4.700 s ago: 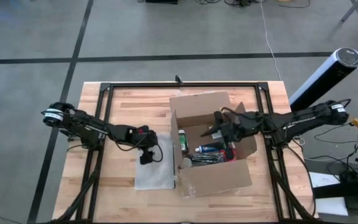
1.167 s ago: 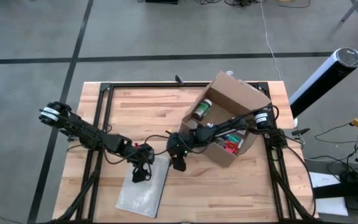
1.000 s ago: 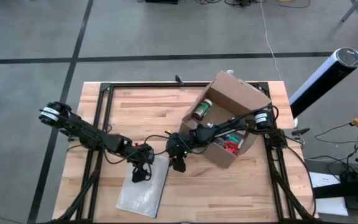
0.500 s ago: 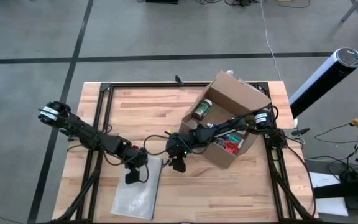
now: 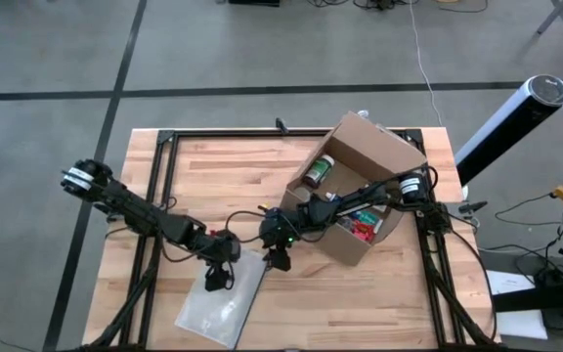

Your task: Unpack boxes

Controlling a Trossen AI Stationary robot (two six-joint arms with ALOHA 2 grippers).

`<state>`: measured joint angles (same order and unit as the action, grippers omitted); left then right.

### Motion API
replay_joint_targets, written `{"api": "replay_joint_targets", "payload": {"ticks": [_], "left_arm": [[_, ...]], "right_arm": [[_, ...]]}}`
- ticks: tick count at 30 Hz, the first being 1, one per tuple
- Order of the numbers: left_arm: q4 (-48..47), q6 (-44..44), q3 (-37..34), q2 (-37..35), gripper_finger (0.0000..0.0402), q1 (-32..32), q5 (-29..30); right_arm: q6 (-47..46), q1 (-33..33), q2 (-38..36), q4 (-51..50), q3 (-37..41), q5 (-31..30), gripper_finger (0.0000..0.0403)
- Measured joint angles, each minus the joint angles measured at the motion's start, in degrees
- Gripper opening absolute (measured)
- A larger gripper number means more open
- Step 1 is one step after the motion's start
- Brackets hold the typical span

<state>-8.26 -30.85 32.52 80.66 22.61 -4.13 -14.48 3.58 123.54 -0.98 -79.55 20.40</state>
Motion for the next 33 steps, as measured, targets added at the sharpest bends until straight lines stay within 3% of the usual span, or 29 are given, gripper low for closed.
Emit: {"api": "replay_joint_targets", "payload": {"ticks": [5, 12, 15, 22, 33], "left_arm": [[-2.1, 2.1, 2.0, 0.0, 0.0276, -0.7, 0.6], [-21.4, 0.1, 9.3, -0.1, 0.0276, 0.8, 0.6], [-24.7, -2.9, 9.7, -0.1, 0.0276, 2.8, -1.7], [-14.5, -12.4, 5.1, 0.7, 0.0276, 8.8, -5.5], [-1.2, -10.0, 3.1, 7.6, 0.0276, 9.4, 2.2]], "right_arm": [[-0.5, 0.0, 0.8, 0.1, 0.0, 0.8, 0.0181], [-0.5, 0.0, 0.8, 0.1, 0.0, 0.8, 0.0181], [-0.5, 0.0, 0.8, 0.1, 0.0, 0.8, 0.0181], [-0.5, 0.0, 0.8, 0.1, 0.0, 1.1, 0.0181], [-2.3, 0.2, 0.8, 0.0, 0.0, 5.1, 0.0181]]}}
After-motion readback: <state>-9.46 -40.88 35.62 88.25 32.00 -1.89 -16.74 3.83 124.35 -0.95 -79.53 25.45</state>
